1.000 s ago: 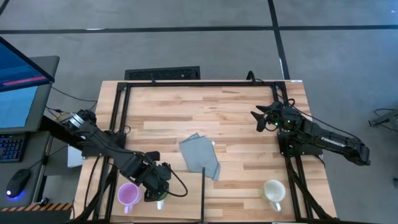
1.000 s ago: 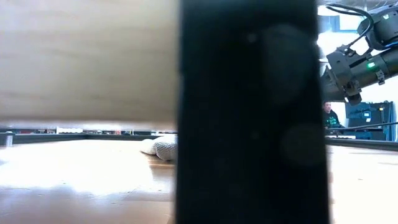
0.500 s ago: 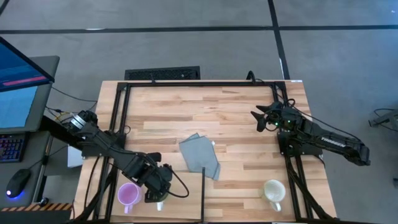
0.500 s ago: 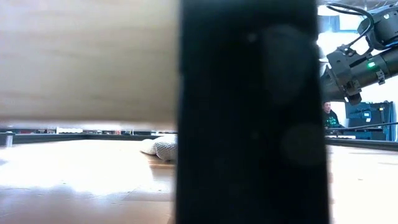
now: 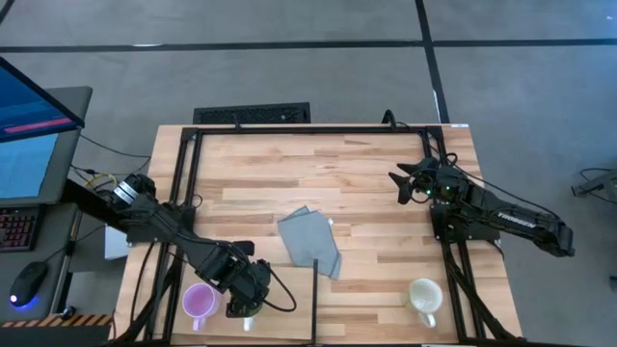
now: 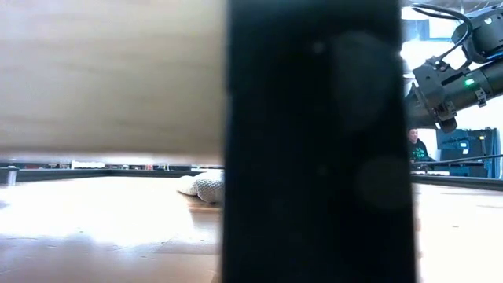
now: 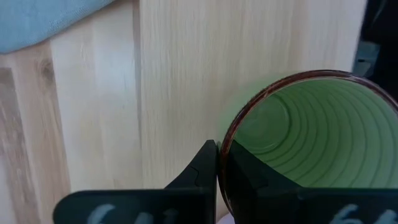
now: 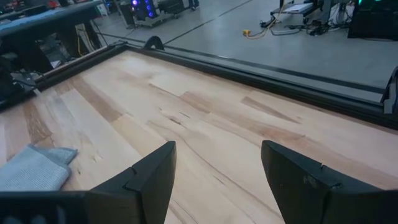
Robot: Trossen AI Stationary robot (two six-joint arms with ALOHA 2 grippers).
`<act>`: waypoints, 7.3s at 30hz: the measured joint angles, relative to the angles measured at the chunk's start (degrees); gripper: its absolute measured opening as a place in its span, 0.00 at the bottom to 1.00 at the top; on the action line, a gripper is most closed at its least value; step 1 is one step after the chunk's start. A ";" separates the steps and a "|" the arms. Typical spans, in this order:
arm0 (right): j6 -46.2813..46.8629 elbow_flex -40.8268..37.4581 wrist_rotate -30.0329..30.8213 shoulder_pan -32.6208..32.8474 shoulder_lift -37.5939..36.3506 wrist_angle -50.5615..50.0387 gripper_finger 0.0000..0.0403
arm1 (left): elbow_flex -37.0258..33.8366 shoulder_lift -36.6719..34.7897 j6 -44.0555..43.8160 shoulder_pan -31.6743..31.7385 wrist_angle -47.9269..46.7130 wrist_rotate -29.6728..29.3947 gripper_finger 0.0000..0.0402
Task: Stack small to large cups/mugs on shelf
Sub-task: Put the green mug on the shelf, then put the white mug onto the shelf
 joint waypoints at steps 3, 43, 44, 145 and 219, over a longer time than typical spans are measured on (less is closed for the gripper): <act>0.00 0.00 -0.01 0.00 0.05 0.00 0.65 | 0.00 0.06 -0.05 0.00 -0.66 -0.20 0.00; 0.02 0.00 -0.02 0.00 0.02 0.00 0.65 | 0.00 0.04 -3.25 0.00 -0.32 0.31 0.12; 0.02 0.00 -0.02 0.00 0.02 0.00 0.65 | -0.02 0.04 -3.27 0.00 -0.33 0.32 0.12; 0.02 0.00 -0.02 0.00 0.02 0.02 0.65 | 14.61 -0.25 -0.09 0.46 -16.03 -6.77 0.34; -4.13 0.00 0.02 0.00 0.02 0.02 0.65 | -41.56 -67.20 27.55 11.74 20.52 -61.89 0.34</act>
